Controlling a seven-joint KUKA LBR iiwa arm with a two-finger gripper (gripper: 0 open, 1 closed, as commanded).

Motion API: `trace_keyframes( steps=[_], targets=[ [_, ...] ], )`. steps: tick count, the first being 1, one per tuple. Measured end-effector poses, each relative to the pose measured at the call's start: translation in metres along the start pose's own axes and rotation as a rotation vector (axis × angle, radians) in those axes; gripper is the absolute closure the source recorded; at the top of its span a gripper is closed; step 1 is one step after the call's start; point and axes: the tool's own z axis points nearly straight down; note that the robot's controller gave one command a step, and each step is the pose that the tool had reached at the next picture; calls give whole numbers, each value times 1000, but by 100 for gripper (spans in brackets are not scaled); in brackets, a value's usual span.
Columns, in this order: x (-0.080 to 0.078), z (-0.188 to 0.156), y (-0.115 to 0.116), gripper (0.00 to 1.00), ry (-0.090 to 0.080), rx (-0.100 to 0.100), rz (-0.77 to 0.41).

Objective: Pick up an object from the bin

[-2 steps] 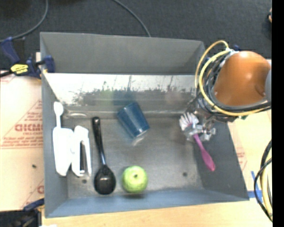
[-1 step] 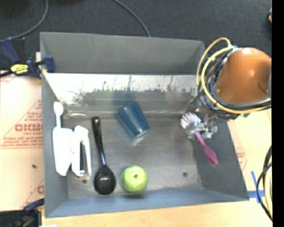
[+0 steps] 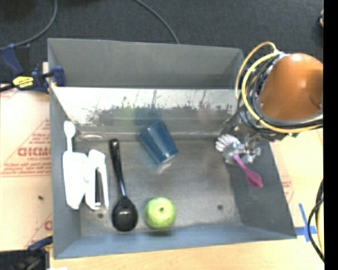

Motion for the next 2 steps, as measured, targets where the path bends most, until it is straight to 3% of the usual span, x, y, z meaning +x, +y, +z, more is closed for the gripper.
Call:
trace_keyframes(
  steps=[2],
  targets=[
    [0, -13, -1, 100, 0, 1, 2]
  ],
)
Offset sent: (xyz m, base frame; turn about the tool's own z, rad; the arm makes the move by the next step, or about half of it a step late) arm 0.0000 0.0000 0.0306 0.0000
